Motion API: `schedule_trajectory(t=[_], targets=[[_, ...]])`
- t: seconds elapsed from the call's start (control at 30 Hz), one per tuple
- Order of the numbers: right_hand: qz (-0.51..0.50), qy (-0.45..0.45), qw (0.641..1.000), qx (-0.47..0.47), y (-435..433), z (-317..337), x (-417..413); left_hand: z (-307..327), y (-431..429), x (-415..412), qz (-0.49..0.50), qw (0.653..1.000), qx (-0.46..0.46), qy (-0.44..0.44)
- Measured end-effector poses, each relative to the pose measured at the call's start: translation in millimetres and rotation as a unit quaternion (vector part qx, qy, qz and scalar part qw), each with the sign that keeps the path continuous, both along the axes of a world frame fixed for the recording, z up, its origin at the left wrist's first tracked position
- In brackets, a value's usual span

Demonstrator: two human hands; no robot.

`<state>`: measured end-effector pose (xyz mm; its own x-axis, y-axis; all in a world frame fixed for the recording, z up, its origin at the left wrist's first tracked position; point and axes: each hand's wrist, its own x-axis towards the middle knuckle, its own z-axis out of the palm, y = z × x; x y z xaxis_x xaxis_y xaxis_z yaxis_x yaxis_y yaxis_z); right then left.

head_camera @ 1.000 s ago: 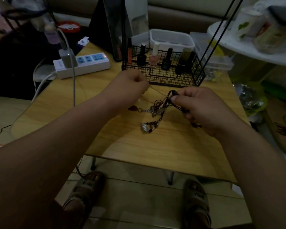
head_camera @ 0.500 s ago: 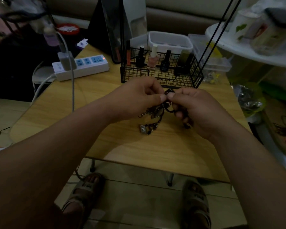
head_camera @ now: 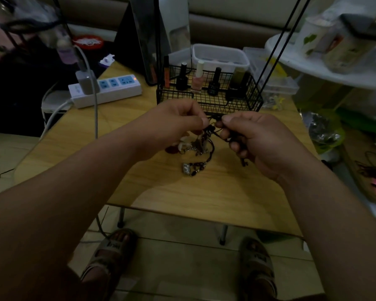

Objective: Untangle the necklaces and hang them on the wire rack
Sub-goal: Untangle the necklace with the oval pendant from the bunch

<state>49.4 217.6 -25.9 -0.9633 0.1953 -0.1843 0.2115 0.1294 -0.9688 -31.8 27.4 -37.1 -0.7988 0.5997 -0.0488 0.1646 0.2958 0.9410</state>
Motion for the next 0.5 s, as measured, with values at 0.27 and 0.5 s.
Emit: schedule_trajectory(t=[0.27, 0.5], targets=[[-0.016, 0.003, 1.000, 0.009, 1, -8, 14, 0, 8, 8, 0.021, 0.993, 0.077, -0.084], [-0.009, 0.021, 0.995, -0.092, -3, -1, 4, 4, 9, 8, 0.009, 0.999, 0.001, -0.051]])
